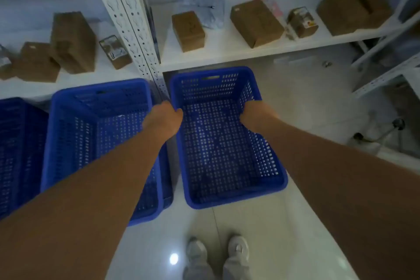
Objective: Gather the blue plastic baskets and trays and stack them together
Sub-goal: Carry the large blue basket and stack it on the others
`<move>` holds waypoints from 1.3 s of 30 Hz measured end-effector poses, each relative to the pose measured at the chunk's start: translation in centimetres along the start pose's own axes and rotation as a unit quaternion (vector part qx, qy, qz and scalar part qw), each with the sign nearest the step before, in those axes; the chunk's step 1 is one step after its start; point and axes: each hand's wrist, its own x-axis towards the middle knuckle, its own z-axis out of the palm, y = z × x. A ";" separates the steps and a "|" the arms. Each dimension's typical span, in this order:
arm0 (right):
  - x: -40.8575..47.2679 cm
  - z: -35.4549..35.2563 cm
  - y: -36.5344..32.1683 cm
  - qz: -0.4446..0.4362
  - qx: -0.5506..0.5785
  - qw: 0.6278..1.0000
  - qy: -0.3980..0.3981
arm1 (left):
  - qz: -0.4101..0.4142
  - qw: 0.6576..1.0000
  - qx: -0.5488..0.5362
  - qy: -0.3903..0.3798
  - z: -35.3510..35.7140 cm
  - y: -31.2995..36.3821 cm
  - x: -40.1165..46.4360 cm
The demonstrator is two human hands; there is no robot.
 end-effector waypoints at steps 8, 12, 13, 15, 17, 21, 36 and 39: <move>4.0 7.2 3.8 0.009 -0.020 1.000 -0.006 | -0.046 0.998 -0.001 -0.038 8.7 -1.9 2.6; 6.8 10.3 6.4 0.022 -0.031 0.999 -0.023 | -0.070 0.997 -0.002 -0.039 12.6 -3.2 4.4; 7.4 10.9 7.0 0.026 -0.043 0.998 -0.025 | -0.077 0.996 -0.004 -0.038 13.5 -3.4 4.9; 8.5 11.8 8.1 0.043 -0.041 0.998 -0.006 | -0.097 0.995 -0.001 -0.034 15.1 -3.6 5.8; 9.6 12.5 9.3 0.056 -0.032 0.998 0.004 | -0.122 0.992 0.000 -0.033 16.7 -3.8 6.8; 11.8 14.0 11.6 0.086 -0.037 0.996 -0.011 | -0.172 0.983 -0.037 -0.051 20.0 -4.5 8.5; 18.0 20.6 17.7 0.201 0.067 0.976 -0.038 | -0.325 0.944 -0.023 -0.052 28.3 -8.1 12.9; 18.7 21.8 18.8 0.228 0.086 0.970 -0.020 | -0.324 0.940 -0.107 -0.024 29.5 -8.9 13.3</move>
